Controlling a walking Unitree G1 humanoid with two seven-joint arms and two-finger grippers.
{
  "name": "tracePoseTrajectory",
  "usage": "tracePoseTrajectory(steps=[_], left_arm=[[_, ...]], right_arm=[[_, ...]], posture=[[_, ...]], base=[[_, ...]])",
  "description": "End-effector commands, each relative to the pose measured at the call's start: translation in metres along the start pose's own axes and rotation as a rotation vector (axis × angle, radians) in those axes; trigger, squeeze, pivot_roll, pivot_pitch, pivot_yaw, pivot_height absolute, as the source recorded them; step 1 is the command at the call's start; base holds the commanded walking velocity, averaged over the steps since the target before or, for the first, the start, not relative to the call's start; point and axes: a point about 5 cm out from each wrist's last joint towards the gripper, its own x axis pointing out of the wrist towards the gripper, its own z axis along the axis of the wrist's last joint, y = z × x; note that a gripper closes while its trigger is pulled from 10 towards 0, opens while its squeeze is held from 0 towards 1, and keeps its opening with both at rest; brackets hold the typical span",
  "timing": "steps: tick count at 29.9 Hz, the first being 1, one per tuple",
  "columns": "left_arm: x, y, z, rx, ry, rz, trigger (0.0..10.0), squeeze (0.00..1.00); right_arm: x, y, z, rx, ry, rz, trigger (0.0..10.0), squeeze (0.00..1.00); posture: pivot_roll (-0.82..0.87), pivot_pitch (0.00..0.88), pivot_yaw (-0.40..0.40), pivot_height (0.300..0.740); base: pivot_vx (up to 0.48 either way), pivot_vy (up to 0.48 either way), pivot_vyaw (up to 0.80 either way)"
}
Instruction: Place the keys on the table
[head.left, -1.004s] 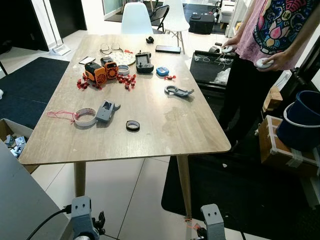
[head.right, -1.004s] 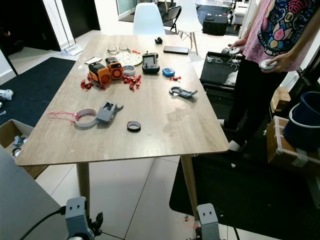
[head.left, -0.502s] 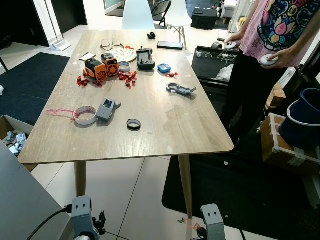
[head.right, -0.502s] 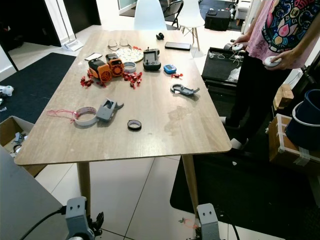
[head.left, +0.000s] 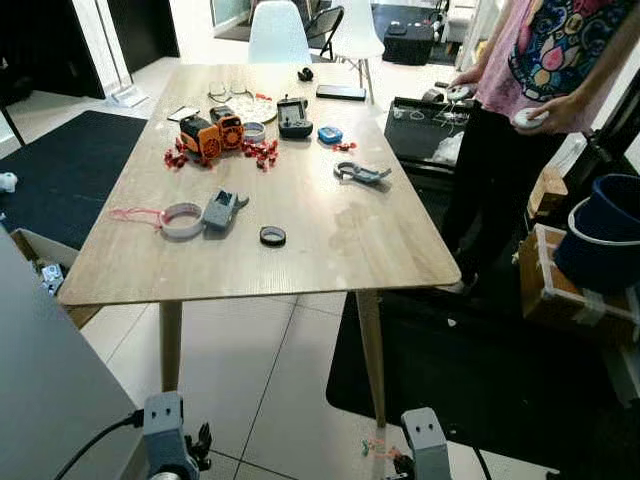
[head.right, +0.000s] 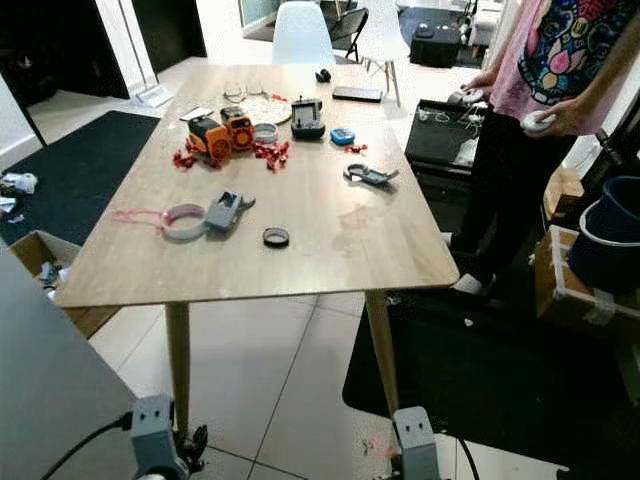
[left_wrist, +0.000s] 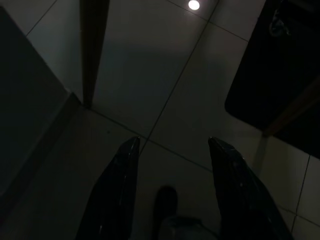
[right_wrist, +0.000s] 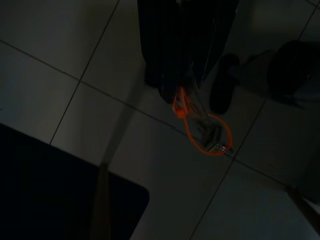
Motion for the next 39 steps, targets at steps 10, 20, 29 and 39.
tracePoseTrajectory(steps=[10, 20, 29, 39], left_arm=[[-0.0022, 0.0022, -0.0050, -0.005, 0.018, 0.006, 10.0, 0.00], [-0.0021, 0.0030, -0.0040, 0.015, 0.016, 0.003, 10.0, 0.00], [-0.0017, 0.0010, -0.0031, 0.023, 0.009, -0.005, 10.0, 0.00], [-0.0012, 0.0035, -0.0008, -0.009, -0.003, 0.015, 10.0, 0.00]], right_arm=[[-0.0012, 0.0020, -0.0050, -0.008, 0.018, 0.006, 10.0, 0.00], [-0.0007, 0.0033, -0.0042, -0.006, 0.014, 0.008, 10.0, 0.00], [-0.0006, 0.0034, -0.0038, -0.007, 0.013, 0.008, 10.0, 0.00], [-0.0001, 0.0027, -0.0022, -0.010, 0.009, 0.007, 10.0, 0.00]], posture=[[0.08, 0.079, -0.006, 0.740], [0.08, 0.077, -0.004, 0.740], [0.08, 0.076, -0.004, 0.740], [0.08, 0.075, -0.006, 0.740]], base=[[-0.313, 0.000, 0.00], [-0.109, 0.000, 0.00], [0.000, 0.000, 0.00], [0.000, 0.000, 0.00]])
